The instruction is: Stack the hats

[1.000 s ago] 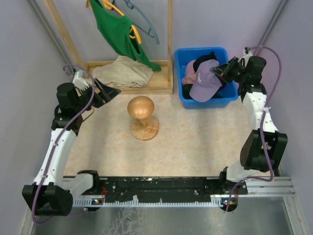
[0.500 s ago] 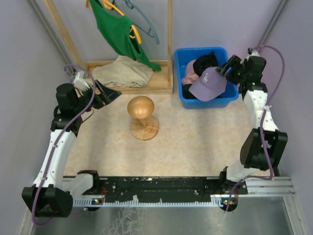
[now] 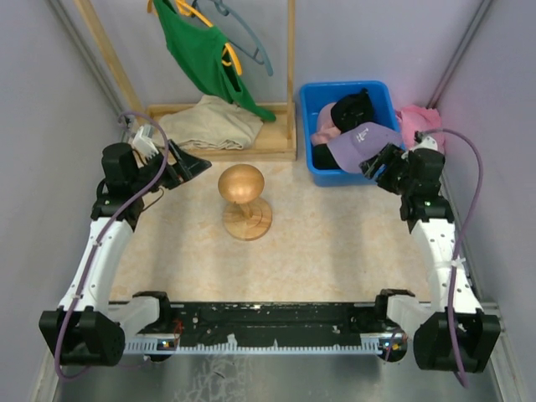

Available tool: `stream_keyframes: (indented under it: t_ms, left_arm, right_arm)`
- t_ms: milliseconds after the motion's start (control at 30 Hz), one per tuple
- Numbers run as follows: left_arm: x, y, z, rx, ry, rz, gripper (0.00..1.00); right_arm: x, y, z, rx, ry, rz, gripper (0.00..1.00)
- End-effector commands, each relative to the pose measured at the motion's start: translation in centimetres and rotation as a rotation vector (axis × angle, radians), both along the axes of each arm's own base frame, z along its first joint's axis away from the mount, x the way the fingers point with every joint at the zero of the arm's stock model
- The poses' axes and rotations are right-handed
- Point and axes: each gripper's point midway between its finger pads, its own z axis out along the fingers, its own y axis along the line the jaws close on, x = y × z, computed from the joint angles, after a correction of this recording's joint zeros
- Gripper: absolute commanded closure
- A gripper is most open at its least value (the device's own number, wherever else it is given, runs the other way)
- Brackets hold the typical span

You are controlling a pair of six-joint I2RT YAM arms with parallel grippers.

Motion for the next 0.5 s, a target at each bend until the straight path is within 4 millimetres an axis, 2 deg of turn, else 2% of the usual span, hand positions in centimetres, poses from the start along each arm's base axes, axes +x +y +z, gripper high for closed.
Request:
stream_keyframes:
  t_ms: [0,133,200,267,467]
  left_arm:
    - [-0.2,-0.2,0.1,0.011,-0.028,-0.026,0.01]
    - [-0.4,0.0,0.5,0.024,-0.041,-0.014,0.01]
    - [-0.5,0.3,0.6,0.037,-0.049,-0.004,0.01]
    - [-0.7,0.4,0.6,0.046,-0.053,0.004,0.01]
    - [-1.2,0.5,0.0,0.045,-0.045,0.005,0.01]
  right_arm:
    - [0.5,2.7,2.5,-0.129,-0.069,0.088,0.31]
    - [1.2,6.4,3.6,-0.387,-0.077,0.130,0.30]
    - [1.9,7.4,3.9,-0.516,-0.059,0.116,0.29]
    - [3.0,7.4,4.5,-0.628,-0.045,0.075,0.29]
    - [6.4,6.8,4.4,-0.928,0.025,-0.027,0.31]
